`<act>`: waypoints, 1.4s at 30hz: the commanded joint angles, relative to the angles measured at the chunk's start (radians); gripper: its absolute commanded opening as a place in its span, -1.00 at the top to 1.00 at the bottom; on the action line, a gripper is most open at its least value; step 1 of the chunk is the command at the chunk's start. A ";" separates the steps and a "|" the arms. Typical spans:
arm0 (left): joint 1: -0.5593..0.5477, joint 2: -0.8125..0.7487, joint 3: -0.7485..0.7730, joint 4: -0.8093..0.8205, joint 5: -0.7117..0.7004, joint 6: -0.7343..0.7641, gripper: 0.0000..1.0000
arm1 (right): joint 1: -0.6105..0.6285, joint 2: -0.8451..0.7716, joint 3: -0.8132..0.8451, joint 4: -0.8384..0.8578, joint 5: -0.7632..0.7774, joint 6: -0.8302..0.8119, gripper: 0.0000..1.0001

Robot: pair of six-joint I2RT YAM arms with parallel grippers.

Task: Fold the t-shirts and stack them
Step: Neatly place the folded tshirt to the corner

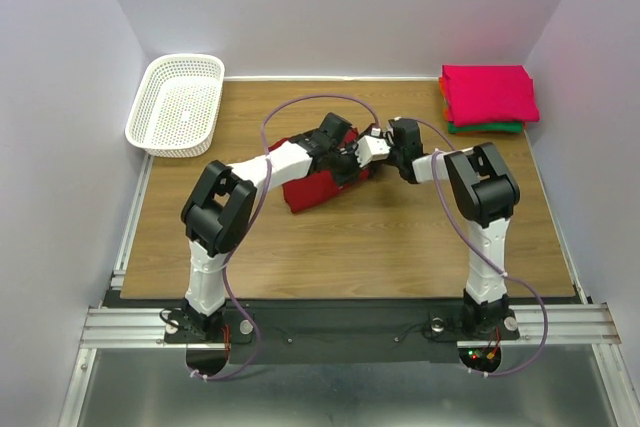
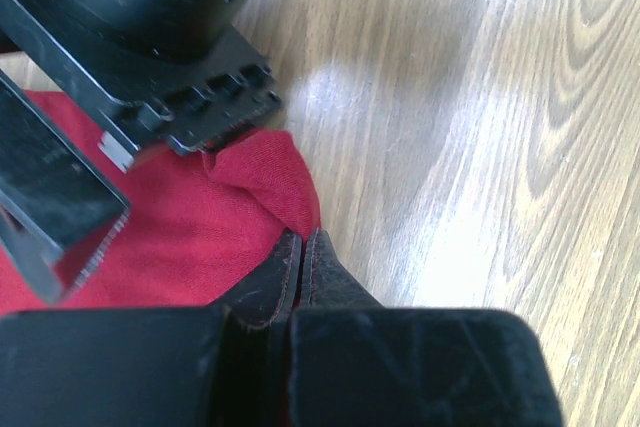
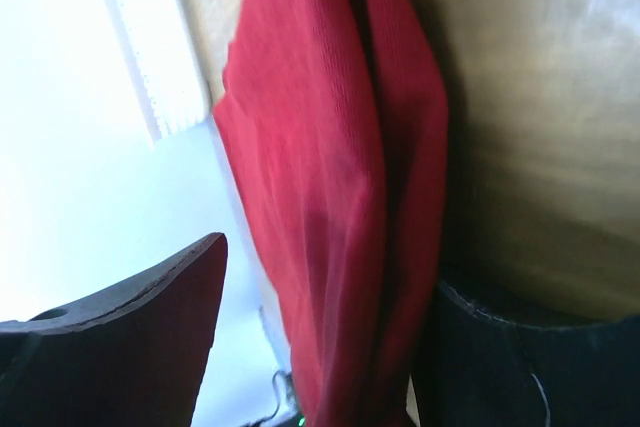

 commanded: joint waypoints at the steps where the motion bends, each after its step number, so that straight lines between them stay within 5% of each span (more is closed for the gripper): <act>1: 0.013 -0.091 0.038 -0.011 0.061 -0.003 1.00 | -0.019 0.068 -0.003 -0.011 0.190 -0.108 -0.45; 5: 0.019 -0.089 0.035 -0.013 0.072 -0.005 1.00 | -0.022 0.092 0.004 0.018 0.175 -0.122 -0.39; 9: 0.019 -0.078 0.044 -0.010 0.078 -0.011 1.00 | -0.021 0.125 0.029 0.050 0.135 -0.119 -0.10; 12: 0.022 -0.074 0.049 -0.011 0.075 -0.017 0.95 | -0.022 0.128 0.047 0.053 0.135 -0.162 0.53; 13: 0.023 -0.078 0.047 -0.013 0.073 -0.022 0.85 | -0.022 0.117 0.070 0.041 0.138 -0.188 0.90; 14: 0.026 -0.093 0.046 -0.013 0.073 -0.025 0.73 | -0.024 0.108 0.095 -0.030 0.155 -0.261 0.99; 17: 0.092 -0.156 0.020 -0.013 0.122 -0.080 0.31 | -0.036 0.057 0.193 -0.193 0.190 -0.468 0.99; 22: 0.184 -0.264 -0.037 -0.042 0.168 -0.095 0.14 | -0.097 -0.026 0.340 -0.394 0.291 -0.801 0.99; 27: 0.247 -0.337 -0.091 -0.056 0.197 -0.121 -0.46 | -0.160 -0.029 0.497 -0.540 0.360 -1.138 0.99; 34: 0.284 -0.385 -0.134 -0.057 0.187 -0.135 -0.55 | -0.264 0.007 0.681 -0.668 0.390 -1.405 0.99; 42: 0.292 -0.411 -0.188 -0.019 0.182 -0.143 -0.56 | -0.280 0.019 0.905 -0.778 0.439 -1.478 0.99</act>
